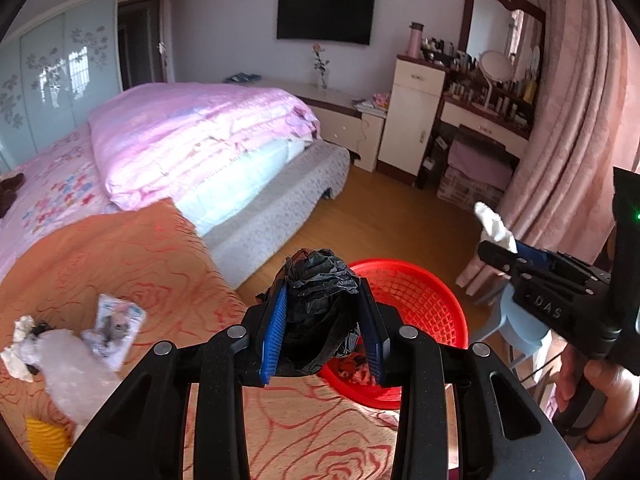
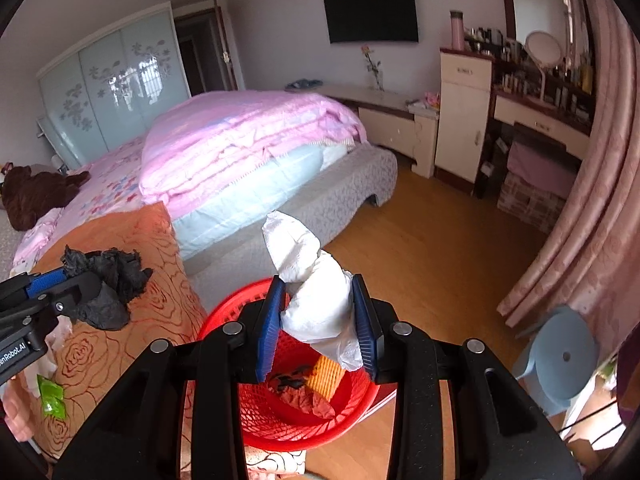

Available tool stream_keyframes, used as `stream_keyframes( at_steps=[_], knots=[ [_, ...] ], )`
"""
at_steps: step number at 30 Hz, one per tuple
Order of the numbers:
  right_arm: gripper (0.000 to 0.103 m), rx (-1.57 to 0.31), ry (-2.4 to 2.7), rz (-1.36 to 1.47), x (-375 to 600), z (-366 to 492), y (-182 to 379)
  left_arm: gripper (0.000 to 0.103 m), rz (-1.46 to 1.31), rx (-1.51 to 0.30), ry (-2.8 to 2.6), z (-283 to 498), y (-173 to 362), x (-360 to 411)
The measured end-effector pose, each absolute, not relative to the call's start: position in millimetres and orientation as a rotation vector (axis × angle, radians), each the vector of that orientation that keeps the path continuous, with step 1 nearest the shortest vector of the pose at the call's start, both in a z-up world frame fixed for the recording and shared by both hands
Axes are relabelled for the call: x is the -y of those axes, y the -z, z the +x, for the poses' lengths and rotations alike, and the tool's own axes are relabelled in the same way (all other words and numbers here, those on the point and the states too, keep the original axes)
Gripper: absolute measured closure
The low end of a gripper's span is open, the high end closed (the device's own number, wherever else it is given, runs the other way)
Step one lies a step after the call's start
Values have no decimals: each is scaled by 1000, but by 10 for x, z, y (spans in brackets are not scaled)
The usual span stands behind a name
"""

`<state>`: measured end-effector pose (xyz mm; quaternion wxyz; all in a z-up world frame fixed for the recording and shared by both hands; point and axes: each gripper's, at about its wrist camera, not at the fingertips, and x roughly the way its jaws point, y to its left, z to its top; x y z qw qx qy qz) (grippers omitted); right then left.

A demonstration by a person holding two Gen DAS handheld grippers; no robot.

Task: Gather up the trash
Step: 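Carry the black bag and white tissue over the red wastebasket with both tools, then open both tools to drop the black bag and tissue into the wastebasket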

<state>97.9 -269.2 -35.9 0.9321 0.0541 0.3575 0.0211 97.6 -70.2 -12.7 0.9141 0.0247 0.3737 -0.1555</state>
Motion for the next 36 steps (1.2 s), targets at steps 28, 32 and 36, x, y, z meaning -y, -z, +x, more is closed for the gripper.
stream_keyframes(
  at_steps=[28,32,36],
  knots=[
    [50,-905,-16,146,2783,1216,962,44,133,-916,381,1181,814,1077],
    [50,-898,-14,142,2795,1206,944,41,121,-903,373,1151,764,1006],
    [50,-877,-10,121,2760,1180,901,40,109,-883,358,1103,699,927]
  ],
)
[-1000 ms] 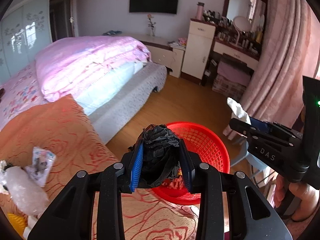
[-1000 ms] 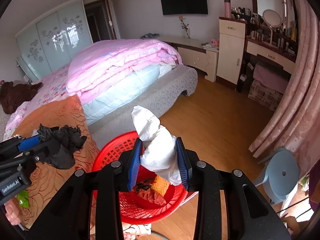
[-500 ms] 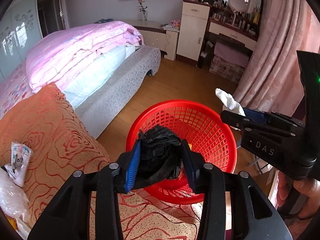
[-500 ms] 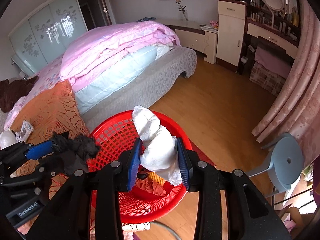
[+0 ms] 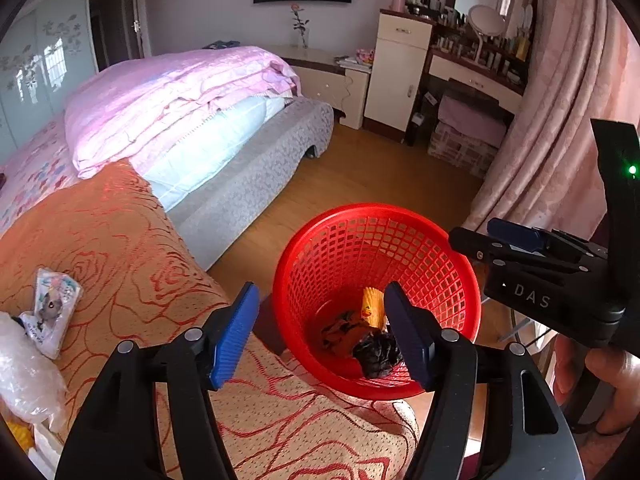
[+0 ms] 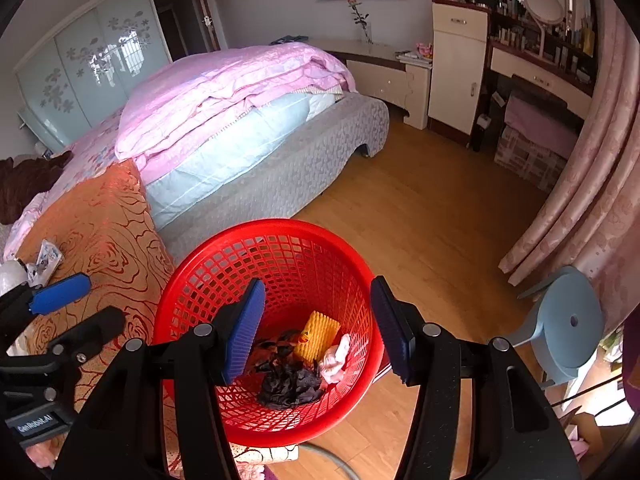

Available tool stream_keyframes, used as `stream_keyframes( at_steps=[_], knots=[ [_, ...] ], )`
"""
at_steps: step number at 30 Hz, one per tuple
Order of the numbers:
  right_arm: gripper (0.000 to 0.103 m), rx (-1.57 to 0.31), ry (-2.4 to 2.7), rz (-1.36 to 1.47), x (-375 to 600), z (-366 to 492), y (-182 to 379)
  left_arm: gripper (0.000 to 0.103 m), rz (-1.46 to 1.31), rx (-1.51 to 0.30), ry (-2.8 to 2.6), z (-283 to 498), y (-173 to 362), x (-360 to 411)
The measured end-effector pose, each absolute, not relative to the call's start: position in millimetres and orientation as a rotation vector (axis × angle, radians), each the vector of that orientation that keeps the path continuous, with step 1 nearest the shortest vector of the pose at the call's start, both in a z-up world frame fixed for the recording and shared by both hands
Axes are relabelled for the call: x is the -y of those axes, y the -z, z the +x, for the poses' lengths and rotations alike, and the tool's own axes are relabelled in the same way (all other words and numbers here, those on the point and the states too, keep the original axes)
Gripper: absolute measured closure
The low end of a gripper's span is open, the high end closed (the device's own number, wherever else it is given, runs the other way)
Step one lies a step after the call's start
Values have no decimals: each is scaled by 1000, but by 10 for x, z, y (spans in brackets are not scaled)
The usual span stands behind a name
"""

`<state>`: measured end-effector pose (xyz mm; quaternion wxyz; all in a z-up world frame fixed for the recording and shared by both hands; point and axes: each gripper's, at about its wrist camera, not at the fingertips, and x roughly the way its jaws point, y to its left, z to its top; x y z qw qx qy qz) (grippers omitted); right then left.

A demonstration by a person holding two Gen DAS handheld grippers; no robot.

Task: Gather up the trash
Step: 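Open both tools to drop the black bag and tissue into the wastebasket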

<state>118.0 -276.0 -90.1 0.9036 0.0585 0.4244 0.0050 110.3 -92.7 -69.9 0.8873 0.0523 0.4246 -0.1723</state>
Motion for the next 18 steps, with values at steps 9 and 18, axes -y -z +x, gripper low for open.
stream_keyframes(
  at_steps=[9,18],
  knots=[
    [50,-840,-20,84,2664,1122,809,40,81,-844,318,1020,562,764],
    [42,-813,-39,72,2569,1036,721,40,69,-820,267,913,480,599]
  ],
)
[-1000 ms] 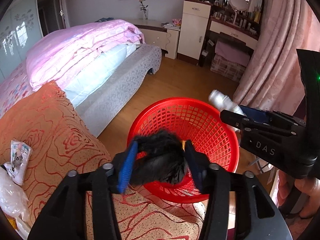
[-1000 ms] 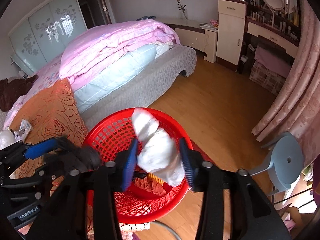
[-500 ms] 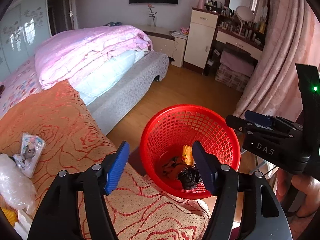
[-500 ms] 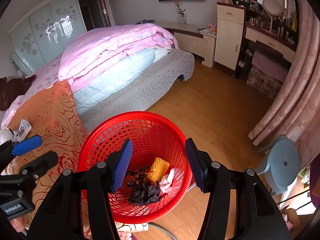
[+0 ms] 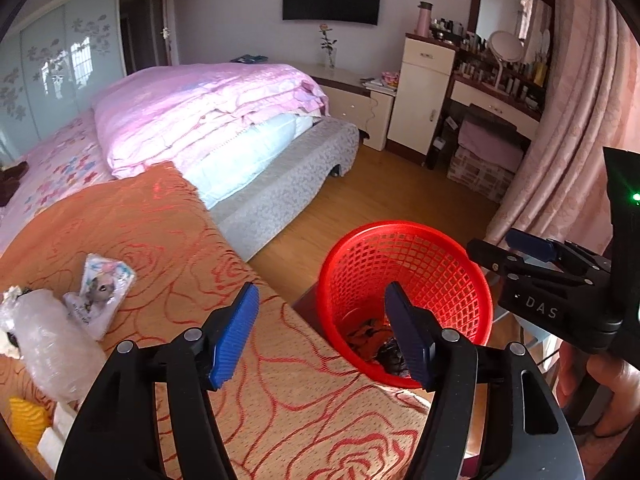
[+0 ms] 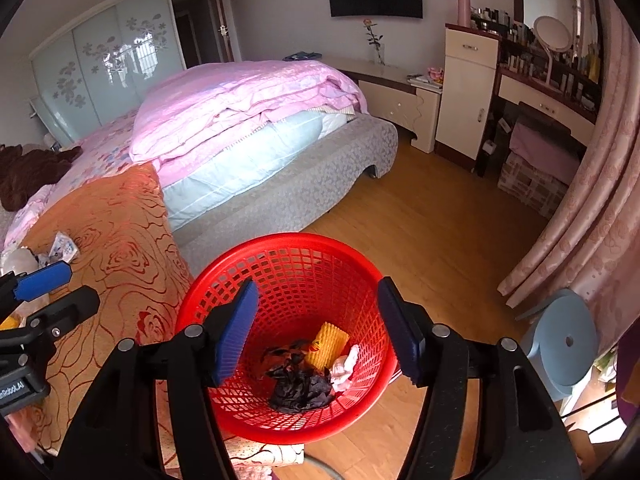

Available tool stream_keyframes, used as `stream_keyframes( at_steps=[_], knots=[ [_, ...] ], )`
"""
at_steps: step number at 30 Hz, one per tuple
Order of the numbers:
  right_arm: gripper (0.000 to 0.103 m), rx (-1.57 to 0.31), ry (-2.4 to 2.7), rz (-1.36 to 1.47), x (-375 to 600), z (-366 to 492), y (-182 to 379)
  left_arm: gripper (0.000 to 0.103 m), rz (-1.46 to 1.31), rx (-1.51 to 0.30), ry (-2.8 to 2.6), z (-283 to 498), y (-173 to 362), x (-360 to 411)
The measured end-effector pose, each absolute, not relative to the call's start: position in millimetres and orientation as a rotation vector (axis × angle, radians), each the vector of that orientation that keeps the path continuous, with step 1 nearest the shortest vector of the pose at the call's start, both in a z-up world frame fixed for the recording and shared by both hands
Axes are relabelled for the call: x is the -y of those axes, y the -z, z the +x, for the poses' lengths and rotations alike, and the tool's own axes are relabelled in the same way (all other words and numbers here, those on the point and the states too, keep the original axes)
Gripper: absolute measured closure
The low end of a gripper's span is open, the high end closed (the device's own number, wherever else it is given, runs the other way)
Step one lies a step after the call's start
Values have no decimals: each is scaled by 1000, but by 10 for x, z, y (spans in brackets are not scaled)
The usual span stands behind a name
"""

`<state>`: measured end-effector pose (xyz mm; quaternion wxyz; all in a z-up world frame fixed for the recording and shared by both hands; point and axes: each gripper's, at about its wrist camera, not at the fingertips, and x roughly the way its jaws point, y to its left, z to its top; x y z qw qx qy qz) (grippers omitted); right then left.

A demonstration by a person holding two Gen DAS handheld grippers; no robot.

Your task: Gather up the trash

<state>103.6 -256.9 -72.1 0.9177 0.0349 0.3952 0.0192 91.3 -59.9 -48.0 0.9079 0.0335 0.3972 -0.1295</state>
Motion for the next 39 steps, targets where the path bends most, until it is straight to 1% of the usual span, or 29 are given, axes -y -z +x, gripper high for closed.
stream_keyframes(
  at_steps=[6,10,27,39],
  knots=[
    [34,-771,-79,57,2379,917,570,40,62,-790,194,803,413,367],
    [32,-754,-109,41,2243,861,496,40,47,-783,146,744,372,169],
    [31,-759,-261,-44,1519,706,479,40,-75,-747,-78,451,185,-893],
    [31,-742,-388,-59,904,728,350,40,-217,-728,-332,134,37,-2177]
  ],
)
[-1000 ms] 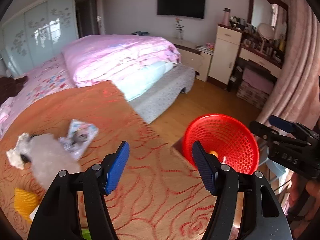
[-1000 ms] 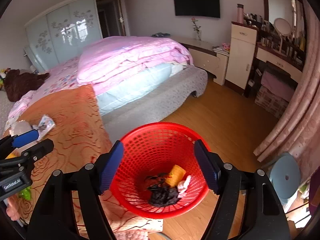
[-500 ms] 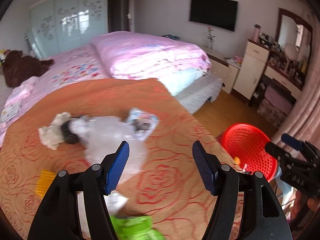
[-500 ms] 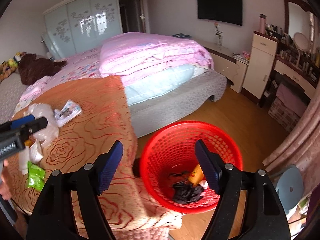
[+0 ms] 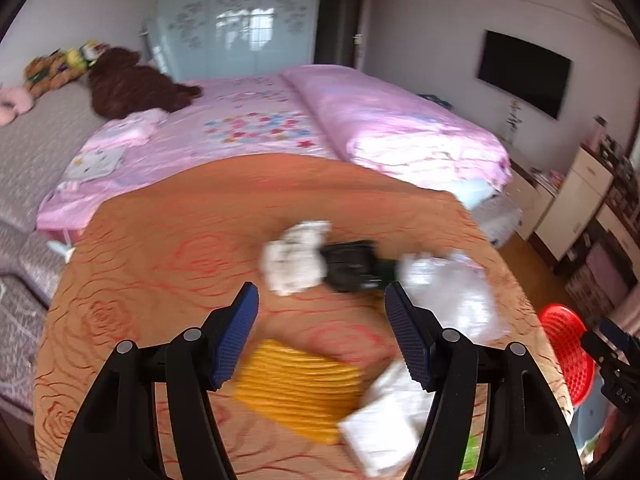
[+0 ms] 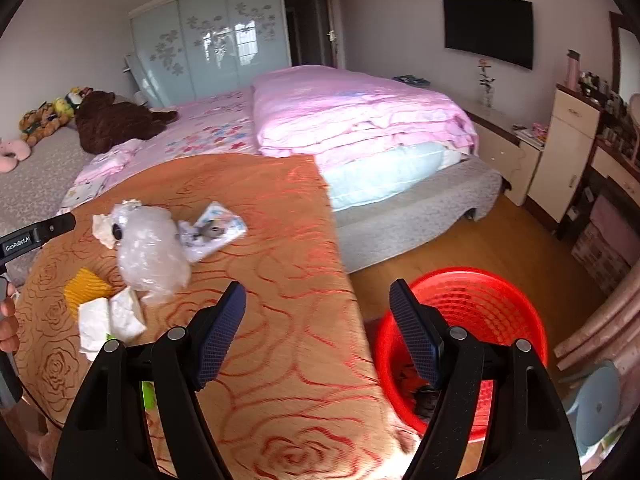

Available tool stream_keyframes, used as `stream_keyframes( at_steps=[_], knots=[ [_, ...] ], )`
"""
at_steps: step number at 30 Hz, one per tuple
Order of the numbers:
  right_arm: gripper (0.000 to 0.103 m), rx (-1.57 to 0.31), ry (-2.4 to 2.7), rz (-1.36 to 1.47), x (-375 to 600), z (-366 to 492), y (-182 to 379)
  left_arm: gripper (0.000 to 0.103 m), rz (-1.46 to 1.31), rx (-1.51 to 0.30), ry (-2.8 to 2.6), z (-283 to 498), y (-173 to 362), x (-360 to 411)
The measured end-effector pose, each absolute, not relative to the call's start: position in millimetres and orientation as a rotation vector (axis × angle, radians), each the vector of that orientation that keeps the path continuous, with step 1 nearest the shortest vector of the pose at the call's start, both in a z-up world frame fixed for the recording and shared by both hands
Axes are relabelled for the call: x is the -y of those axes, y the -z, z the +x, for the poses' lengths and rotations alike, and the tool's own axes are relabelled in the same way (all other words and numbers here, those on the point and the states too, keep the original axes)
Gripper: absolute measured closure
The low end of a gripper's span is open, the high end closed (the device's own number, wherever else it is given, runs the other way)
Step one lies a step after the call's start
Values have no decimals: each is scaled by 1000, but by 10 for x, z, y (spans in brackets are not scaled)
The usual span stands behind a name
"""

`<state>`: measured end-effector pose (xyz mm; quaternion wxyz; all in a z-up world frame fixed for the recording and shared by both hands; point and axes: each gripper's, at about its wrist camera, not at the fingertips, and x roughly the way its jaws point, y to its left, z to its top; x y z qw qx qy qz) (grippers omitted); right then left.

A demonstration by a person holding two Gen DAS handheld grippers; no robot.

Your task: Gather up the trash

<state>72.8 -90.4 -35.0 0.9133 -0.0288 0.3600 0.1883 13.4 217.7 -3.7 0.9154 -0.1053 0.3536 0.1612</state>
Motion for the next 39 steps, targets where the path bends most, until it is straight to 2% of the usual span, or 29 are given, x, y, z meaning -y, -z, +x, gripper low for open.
stream_keyframes(
  at_steps=[8,21,25,28,34,39],
  knots=[
    [31,-732,-448,-60,636,719,331,40,-293,-782,-366,-87,260,-2433],
    [31,-751,-444,-57,642,718,433,40,-405,-890,-312,-95,693,-2278],
    [31,-749,-442,-63,636,717,428,62,-390,-894,-336,-92,749,-2236],
    [31,-752,-442,-72,624,707,433,70,-398,-886,-328,-95,751,-2240],
    [31,-762,-452,-84,592,693,462,80,-421,-862,-317,-126,729,-2261],
    [31,-758,-455,-91,568,687,466,81,-429,-807,-350,-198,563,-2374]
  ],
)
